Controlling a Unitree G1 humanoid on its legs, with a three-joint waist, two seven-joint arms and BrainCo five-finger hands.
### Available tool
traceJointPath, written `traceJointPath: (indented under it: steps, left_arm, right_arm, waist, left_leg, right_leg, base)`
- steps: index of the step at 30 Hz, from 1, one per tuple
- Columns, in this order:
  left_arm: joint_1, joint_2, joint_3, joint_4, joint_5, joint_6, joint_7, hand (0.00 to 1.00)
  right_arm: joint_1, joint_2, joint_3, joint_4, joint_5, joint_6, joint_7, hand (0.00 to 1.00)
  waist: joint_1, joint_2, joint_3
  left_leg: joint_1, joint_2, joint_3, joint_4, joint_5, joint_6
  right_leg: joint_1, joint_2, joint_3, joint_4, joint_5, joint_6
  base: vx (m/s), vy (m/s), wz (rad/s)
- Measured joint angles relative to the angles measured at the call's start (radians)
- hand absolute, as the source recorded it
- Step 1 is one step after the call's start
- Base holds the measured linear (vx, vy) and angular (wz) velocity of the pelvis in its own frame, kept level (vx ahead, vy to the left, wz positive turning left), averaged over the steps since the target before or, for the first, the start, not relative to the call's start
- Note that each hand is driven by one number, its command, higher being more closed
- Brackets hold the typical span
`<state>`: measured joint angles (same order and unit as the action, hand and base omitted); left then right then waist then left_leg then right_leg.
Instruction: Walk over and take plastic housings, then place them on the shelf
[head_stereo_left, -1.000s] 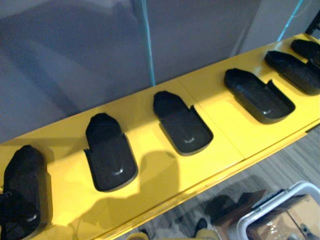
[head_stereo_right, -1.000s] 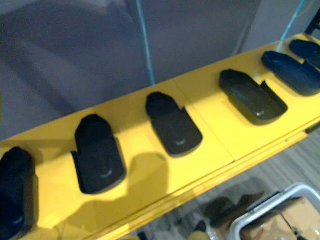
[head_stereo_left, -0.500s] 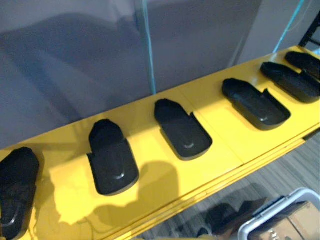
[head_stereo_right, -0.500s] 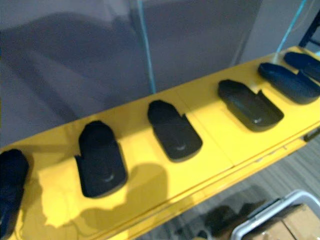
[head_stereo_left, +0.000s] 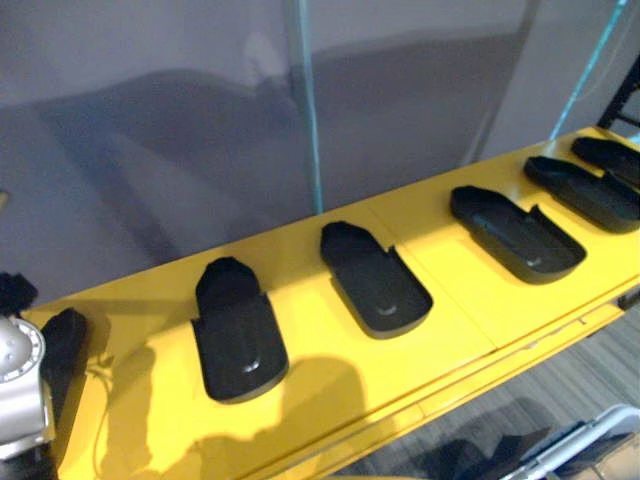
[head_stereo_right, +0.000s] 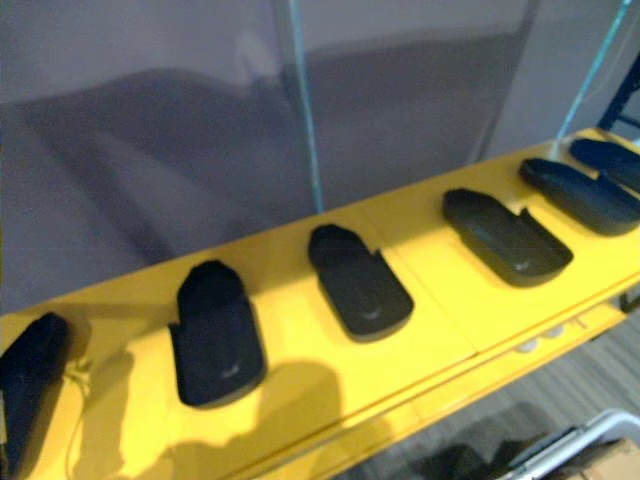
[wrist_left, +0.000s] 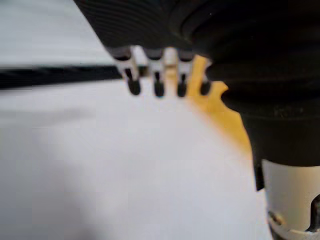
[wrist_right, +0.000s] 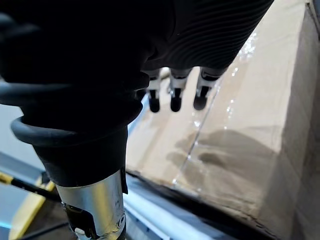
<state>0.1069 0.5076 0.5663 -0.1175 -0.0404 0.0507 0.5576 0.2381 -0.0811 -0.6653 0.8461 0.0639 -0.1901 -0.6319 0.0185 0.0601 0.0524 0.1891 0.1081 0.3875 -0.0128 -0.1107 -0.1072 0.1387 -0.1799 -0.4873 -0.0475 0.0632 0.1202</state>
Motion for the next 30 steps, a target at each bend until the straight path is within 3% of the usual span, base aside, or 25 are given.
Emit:
traceJointPath:
  steps: [1,7,9,13,18,20,22,29,30]
  left_arm:
    - [0.040,-0.055,0.003,0.010,-0.005,0.021,0.005,0.00]
    - [0.159,-0.194,0.101,-0.046,-0.018,0.036,0.033,0.00]
    - [0.179,-0.201,0.131,-0.048,-0.018,0.041,0.046,0.00]
    - [0.200,-0.200,0.146,-0.048,-0.018,0.054,-0.040,0.00]
    - [0.199,-0.200,0.127,0.036,-0.020,0.064,-0.085,0.00]
    - [0.196,-0.197,0.121,0.077,-0.022,0.081,-0.125,0.00]
    - [0.197,-0.185,0.098,0.125,-0.021,0.107,-0.213,0.00]
    - [0.222,-0.152,0.046,0.169,-0.021,0.187,-0.456,0.00]
    - [0.225,-0.151,0.045,0.170,-0.022,0.190,-0.464,0.00]
  right_arm:
    - [0.010,0.009,0.000,0.001,0.000,0.001,-0.002,0.00]
    - [0.035,0.042,0.003,-0.032,-0.019,-0.004,-0.014,0.00]
    - [0.036,0.040,0.020,-0.058,-0.040,-0.005,-0.024,0.00]
    - [0.018,0.034,0.052,-0.092,-0.038,-0.003,-0.023,0.00]
    - [-0.011,-0.012,0.089,-0.091,-0.038,0.000,-0.020,0.00]
    - [-0.020,-0.025,0.090,-0.090,-0.038,0.004,-0.018,0.00]
    - [-0.021,-0.041,0.106,-0.090,-0.038,0.021,0.002,0.00]
    - [-0.024,-0.044,0.107,-0.089,-0.038,0.059,0.038,0.00]
    - [-0.024,-0.044,0.107,-0.089,-0.038,0.060,0.041,0.00]
  waist:
    - [0.009,-0.004,0.001]
    - [0.024,-0.015,0.009]
    - [0.024,-0.012,0.010]
    - [0.024,-0.014,0.015]
    - [0.029,0.000,0.031]
    - [0.029,0.007,0.035]
    - [0.029,0.017,0.039]
    - [0.029,0.018,0.042]
    - [0.029,0.018,0.042]
  left_leg:
    - [-0.001,0.000,-0.003,0.000,0.000,0.000]
    - [-0.001,-0.008,-0.023,-0.015,0.003,0.000]
    - [-0.002,-0.013,-0.028,-0.016,0.003,0.001]
    - [-0.012,-0.018,-0.058,-0.015,0.004,0.003]
    - [-0.015,-0.024,-0.061,-0.015,0.005,0.004]
    - [-0.014,-0.024,-0.060,-0.014,0.005,0.004]
    - [-0.014,-0.020,-0.059,-0.014,0.005,0.005]
    - [-0.013,-0.021,-0.059,-0.015,0.006,0.006]
    - [-0.013,-0.021,-0.059,-0.015,0.006,0.006]
  right_leg:
    - [0.000,0.000,-0.002,0.000,0.000,0.000]
    - [0.004,-0.006,-0.015,0.000,0.000,0.000]
    - [0.007,-0.012,-0.023,0.000,0.000,0.000]
    - [0.018,-0.023,-0.035,0.000,0.000,0.000]
    - [0.018,-0.024,-0.036,0.000,0.000,0.001]
    - [0.017,-0.024,-0.036,0.000,-0.001,0.001]
    - [0.017,-0.026,-0.036,0.000,-0.001,0.001]
    - [0.016,-0.028,-0.039,0.000,-0.001,0.001]
    - [0.016,-0.028,-0.039,0.000,-0.001,0.001]
  base:
    - [-0.03,-0.004,0.05]
    - [-0.01,0.009,0.08]
    - [0.00,0.021,0.12]
    - [0.01,0.019,0.21]
    - [0.00,0.004,0.03]
    - [0.00,0.000,0.00]
    - [0.00,0.000,0.00]
    - [0.00,0.000,0.00]
    - [0.00,0.000,0.00]
